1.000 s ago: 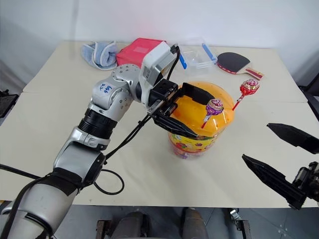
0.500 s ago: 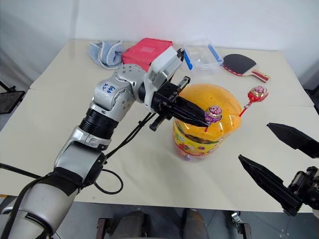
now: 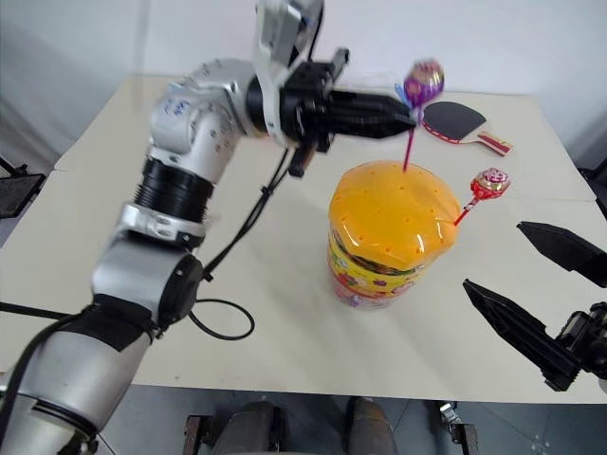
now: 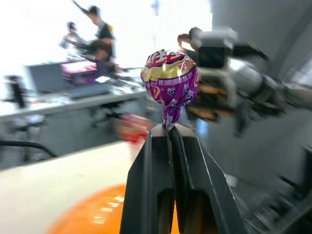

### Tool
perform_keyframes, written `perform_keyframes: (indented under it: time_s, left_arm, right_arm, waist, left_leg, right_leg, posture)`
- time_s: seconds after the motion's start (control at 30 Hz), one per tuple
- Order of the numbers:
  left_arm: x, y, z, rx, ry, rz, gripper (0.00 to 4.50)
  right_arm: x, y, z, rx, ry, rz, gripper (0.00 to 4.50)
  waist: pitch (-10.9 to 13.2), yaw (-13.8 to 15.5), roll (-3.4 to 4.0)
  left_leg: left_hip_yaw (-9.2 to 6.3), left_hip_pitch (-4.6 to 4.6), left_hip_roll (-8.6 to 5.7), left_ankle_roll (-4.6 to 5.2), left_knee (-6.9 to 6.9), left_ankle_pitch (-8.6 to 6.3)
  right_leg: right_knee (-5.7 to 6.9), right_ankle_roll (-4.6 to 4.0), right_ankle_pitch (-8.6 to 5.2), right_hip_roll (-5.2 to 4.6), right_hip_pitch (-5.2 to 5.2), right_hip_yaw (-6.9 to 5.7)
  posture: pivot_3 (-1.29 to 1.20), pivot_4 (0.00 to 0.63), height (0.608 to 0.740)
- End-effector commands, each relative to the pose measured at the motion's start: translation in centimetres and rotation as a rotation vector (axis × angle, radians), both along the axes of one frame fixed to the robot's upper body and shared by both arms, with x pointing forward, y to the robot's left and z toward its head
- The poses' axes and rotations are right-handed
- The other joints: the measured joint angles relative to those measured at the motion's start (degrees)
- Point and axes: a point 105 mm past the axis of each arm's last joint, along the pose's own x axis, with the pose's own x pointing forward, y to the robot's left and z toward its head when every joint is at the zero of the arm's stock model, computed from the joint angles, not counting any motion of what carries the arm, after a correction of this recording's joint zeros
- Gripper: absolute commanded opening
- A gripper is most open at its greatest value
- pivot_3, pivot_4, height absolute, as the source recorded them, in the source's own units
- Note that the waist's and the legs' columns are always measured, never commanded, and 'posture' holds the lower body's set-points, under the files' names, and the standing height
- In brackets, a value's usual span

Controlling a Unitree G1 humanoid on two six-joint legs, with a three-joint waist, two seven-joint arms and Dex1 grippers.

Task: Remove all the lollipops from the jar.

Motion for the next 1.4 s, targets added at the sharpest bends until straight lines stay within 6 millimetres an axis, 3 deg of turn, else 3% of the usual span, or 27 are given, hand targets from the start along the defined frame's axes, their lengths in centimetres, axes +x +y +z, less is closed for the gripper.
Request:
perform_keyframes:
  time_s: [0.03,0.2,0.33,0.4,0.43,0.5,0.7,0.87,0.9,1.13,1.4]
  left_arm:
    - [3.1,2.3,1.2,0.050,0.022,0.263,0.03]
    - [6.9,7.2,-0.6,0.208,0.163,0.639,0.03]
    - [9.1,11.7,-4.6,0.361,0.340,0.907,0.03]
    - [10.2,14.3,-7.8,0.465,0.419,1.075,0.03]
    - [10.1,16.1,-10.6,0.565,0.463,1.134,0.03]
    - [9.3,17.9,-14.0,0.690,0.515,1.166,0.03]
    - [7.9,19.4,-18.0,0.860,0.634,1.237,0.03]
    - [7.2,19.3,-18.0,0.853,0.694,1.209,0.03]
    - [7.2,19.1,-17.7,0.838,0.710,1.199,0.23]
    - [7.1,18.7,-15.0,0.785,0.655,1.185,2.20]
    - [6.7,18.4,-10.5,0.662,0.529,1.116,4.48]
  right_arm:
    - [-0.1,-0.1,0.4,-0.010,-0.016,0.005,4.50]
    - [0.0,-0.6,0.6,-0.021,-0.006,0.010,4.50]
    - [0.5,-0.8,0.6,-0.027,0.004,0.023,4.50]
    - [0.9,-0.8,0.5,-0.034,0.013,0.037,4.50]
    - [1.2,-0.8,0.4,-0.032,0.014,0.046,4.50]
    - [1.6,-0.7,0.4,-0.029,0.015,0.059,4.50]
    - [2.4,-0.4,0.3,-0.034,0.017,0.095,4.50]
    - [2.4,-0.5,0.3,-0.040,0.023,0.091,4.50]
    - [2.3,-0.5,0.3,-0.041,0.024,0.089,4.50]
    - [1.8,-0.8,0.5,-0.051,0.028,0.068,4.50]
    - [1.5,-1.7,0.5,-0.063,0.043,0.002,4.50]
  waist:
    - [0.00,-0.32,0.00]
    - [0.00,-0.79,0.00]
    - [0.00,-1.02,0.00]
    - [0.00,-1.06,0.00]
    - [0.00,-1.17,0.00]
    - [0.00,-1.57,0.00]
    - [0.17,-1.11,-0.29]
    - [0.17,-1.25,-0.29]
    - [0.17,-1.29,-0.29]
    - [0.17,-1.32,-0.29]
    - [0.16,-1.33,-0.29]
  left_leg:
    - [0.00,0.01,0.00,0.00,-0.02,0.00]
    - [0.00,0.02,0.00,-0.01,-0.08,0.01]
    - [0.00,-0.01,0.00,-0.01,-0.08,0.00]
    - [0.00,-0.01,0.00,-0.01,-0.09,0.00]
    - [0.00,0.00,0.00,-0.01,-0.08,0.01]
    - [0.04,0.03,-0.01,-0.02,-0.08,0.01]
    - [0.01,-0.18,0.05,-0.11,0.02,0.06]
    - [0.02,-0.16,0.01,-0.10,-0.01,0.05]
    - [0.03,-0.16,0.01,-0.10,-0.01,0.05]
    - [0.03,-0.14,0.01,-0.10,0.00,0.05]
    - [0.03,-0.11,0.01,-0.10,0.00,0.05]
  right_leg:
    - [-0.01,0.00,0.00,0.01,-0.01,0.00]
    - [0.03,0.00,0.00,0.01,-0.03,0.00]
    - [0.02,0.00,0.00,0.00,-0.05,0.00]
    - [0.02,0.00,0.00,0.00,-0.05,0.00]
    - [0.02,0.00,0.00,0.00,-0.04,0.00]
    - [0.06,0.00,0.00,-0.02,-0.05,0.03]
    - [0.20,-0.04,-0.03,0.02,-0.30,0.04]
    - [0.18,-0.04,-0.02,0.00,-0.27,0.04]
    - [0.19,-0.04,-0.03,0.00,-0.27,0.05]
    - [0.20,-0.04,-0.02,-0.01,-0.27,0.05]
    - [0.21,-0.04,-0.02,-0.01,-0.26,0.06]
  posture:
    - [0.00,0.150,0.740]
    - [0.00,0.150,0.740]
    - [0.00,0.150,0.740]
    - [0.00,0.150,0.740]
    - [0.00,0.150,0.740]
    - [0.00,0.150,0.740]
    - [0.00,0.150,0.740]
    - [0.00,0.150,0.740]
    - [0.00,0.150,0.740]
    - [0.00,0.150,0.740]
    - [0.00,0.150,0.740]
